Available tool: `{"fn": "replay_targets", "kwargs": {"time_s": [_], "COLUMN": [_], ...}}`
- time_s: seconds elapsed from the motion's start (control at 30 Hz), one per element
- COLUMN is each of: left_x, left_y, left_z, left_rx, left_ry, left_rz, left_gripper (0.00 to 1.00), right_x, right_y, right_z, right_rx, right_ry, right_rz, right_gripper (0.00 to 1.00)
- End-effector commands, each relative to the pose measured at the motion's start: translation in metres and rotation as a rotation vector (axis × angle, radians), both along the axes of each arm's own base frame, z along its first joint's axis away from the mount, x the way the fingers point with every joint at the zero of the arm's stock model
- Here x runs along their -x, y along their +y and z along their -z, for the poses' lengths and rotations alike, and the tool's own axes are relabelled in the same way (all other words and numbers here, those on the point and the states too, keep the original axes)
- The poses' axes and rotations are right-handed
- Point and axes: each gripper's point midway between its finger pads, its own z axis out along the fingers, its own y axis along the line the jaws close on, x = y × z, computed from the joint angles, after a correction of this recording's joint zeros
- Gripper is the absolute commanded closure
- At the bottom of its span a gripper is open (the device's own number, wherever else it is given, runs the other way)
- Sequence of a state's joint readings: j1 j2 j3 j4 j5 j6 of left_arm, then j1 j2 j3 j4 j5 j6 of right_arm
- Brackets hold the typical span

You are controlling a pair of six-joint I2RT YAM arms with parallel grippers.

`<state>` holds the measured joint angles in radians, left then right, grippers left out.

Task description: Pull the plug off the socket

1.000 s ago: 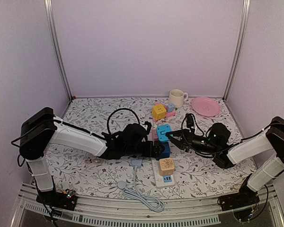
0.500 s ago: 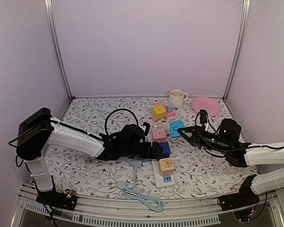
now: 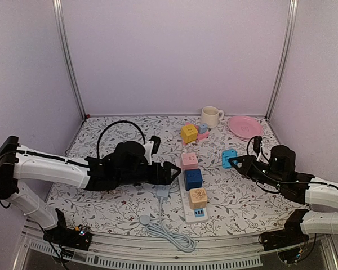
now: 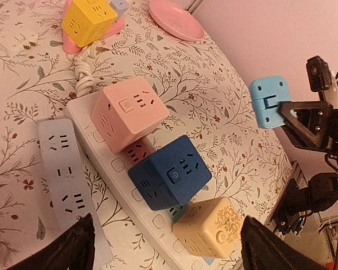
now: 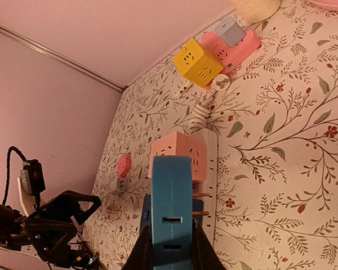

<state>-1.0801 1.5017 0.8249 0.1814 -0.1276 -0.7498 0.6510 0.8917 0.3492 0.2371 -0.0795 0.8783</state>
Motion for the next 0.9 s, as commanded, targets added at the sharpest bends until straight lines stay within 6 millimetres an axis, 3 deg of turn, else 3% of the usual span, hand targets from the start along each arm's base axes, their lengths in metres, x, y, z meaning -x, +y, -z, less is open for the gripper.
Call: {"fn": "replay_targets", "kwargs": {"time_s": [0.0,0.2,0.43,0.6,0.87], "left_x": [0.009,0.017,0.025,0.027,0.028], "left_y": [0.029,0.065,0.094,0.1,0.099], "left_z": [-0.008,-0.026,-0.025,-0.02,-0.018], "left_rx": [-0.004,0.039,0.083,0.088,0.091], "left_ry": [-0.024,-0.051,-0.053,-0.047,-0.041], "left_rz": [-0.044,-0.103,-0.152,-0.162,-0.159], "left_gripper": [0.1,0.09,0.08,0.07,0.07], "right_x": [0.0,0.002,0.005,0.008,0.008], "right_y": [-0.022,-0.035,-0.042,-0.045,-0.043], "right_z": [0.022,0.049,0.077,0.09,0.086], "right_rx": [0.11,0.19,0.257,0.277,0.277], "right_ry": [0.032,0.095,0.161,0.196,0.182], "right_rz": [0.074,0.12,0.137,0.138,0.126], "right_gripper": [0.93,0.89,0.78,0.69,0.51]}}
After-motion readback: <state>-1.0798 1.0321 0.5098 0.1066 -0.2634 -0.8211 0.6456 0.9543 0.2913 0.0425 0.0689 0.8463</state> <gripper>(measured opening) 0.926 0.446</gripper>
